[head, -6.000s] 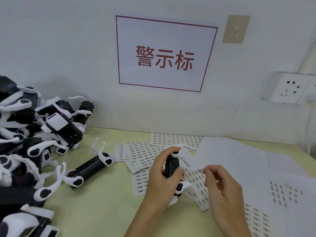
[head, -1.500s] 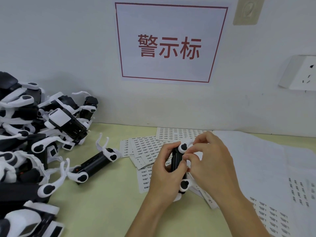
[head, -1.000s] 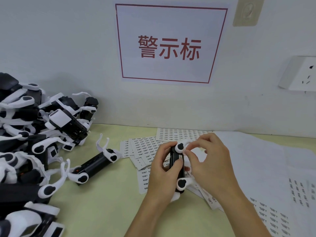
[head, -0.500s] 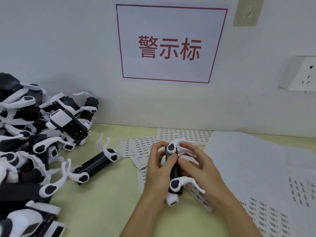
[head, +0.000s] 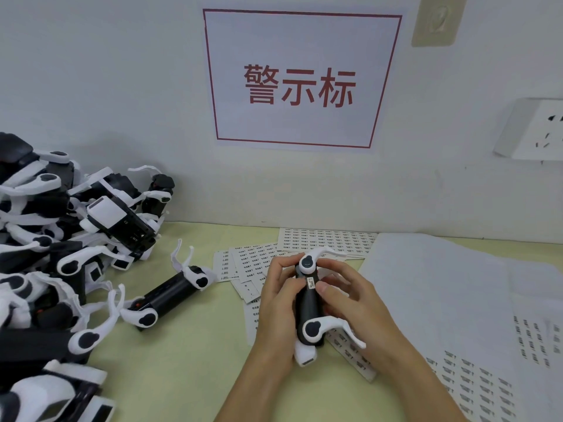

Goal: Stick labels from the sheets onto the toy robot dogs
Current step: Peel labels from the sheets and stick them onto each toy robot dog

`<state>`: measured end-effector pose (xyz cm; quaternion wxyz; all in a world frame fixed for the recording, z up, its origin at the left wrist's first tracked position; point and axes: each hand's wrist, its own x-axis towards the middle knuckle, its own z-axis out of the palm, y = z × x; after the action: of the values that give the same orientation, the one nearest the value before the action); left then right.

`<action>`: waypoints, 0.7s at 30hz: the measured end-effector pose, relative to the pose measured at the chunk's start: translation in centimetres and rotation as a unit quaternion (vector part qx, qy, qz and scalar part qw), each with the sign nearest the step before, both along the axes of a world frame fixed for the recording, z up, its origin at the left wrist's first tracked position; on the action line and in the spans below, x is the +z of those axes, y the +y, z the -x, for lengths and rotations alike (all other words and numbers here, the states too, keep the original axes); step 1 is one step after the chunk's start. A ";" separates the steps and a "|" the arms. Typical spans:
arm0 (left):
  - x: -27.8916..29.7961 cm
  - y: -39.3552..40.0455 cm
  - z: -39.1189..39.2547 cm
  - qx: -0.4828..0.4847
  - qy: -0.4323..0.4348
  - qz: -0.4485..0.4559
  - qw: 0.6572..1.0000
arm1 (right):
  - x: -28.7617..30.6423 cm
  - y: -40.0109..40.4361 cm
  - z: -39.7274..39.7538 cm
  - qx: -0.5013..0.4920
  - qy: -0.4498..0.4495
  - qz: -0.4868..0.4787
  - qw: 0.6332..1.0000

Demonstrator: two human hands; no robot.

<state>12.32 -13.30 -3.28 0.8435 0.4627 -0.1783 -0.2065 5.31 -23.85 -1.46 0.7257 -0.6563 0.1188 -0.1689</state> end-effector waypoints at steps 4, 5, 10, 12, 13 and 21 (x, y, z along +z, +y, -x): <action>-0.2 0.0 0.0 0.002 -0.037 -0.013 0.999 | -0.1 -0.1 0.0 0.017 0.001 -0.015 1.000; -0.3 0.1 0.0 0.005 -0.045 -0.020 0.999 | -0.2 -0.1 -0.1 0.018 0.003 -0.015 1.000; -0.2 0.1 0.1 0.007 -0.060 -0.041 0.997 | -0.5 -0.3 -0.1 0.026 0.010 -0.026 0.999; -0.1 0.1 0.1 0.004 -0.059 -0.038 0.998 | -0.6 -0.4 -0.2 0.029 0.005 -0.025 0.999; 0.0 0.1 0.2 0.002 -0.057 -0.034 0.998 | -0.7 -0.4 -0.2 0.032 0.001 -0.024 0.999; 0.2 0.3 0.4 0.013 -0.069 -0.043 0.997 | -0.6 -0.8 -0.1 0.049 -0.018 -0.052 0.997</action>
<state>11.89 -12.97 -3.05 0.8108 0.5143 -0.2214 -0.1707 5.44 -24.64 -2.08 0.7684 -0.6194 0.0817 -0.1388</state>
